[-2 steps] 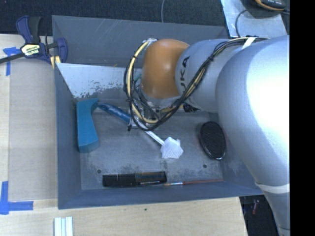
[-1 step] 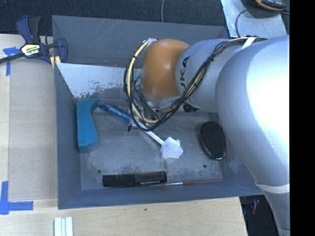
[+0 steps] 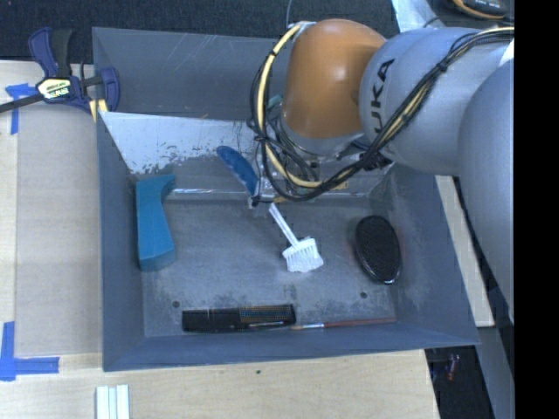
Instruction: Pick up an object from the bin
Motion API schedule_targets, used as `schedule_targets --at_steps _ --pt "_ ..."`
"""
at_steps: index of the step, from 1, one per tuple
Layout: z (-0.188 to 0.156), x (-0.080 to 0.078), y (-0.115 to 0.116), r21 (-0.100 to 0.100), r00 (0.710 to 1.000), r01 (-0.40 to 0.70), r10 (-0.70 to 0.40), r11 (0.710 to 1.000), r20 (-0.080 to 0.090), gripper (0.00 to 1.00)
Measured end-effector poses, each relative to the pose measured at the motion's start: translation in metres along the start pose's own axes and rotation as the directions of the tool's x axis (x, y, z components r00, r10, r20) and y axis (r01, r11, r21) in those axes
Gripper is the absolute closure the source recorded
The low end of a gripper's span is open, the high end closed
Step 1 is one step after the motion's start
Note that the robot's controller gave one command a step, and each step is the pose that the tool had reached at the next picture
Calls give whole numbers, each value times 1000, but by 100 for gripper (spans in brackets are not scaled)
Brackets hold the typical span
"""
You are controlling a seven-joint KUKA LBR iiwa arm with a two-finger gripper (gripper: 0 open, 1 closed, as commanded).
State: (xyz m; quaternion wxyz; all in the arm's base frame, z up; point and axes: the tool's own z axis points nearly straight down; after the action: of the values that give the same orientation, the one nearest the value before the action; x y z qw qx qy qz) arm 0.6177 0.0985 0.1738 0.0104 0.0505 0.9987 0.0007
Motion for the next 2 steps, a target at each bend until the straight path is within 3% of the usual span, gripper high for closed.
schedule_targets --at_steps 1,2 --pt "0 0 0 0 1000 1 -1 1000 0 100" --pt "19 -5 1 -1 994 -108 108 994 3 100"
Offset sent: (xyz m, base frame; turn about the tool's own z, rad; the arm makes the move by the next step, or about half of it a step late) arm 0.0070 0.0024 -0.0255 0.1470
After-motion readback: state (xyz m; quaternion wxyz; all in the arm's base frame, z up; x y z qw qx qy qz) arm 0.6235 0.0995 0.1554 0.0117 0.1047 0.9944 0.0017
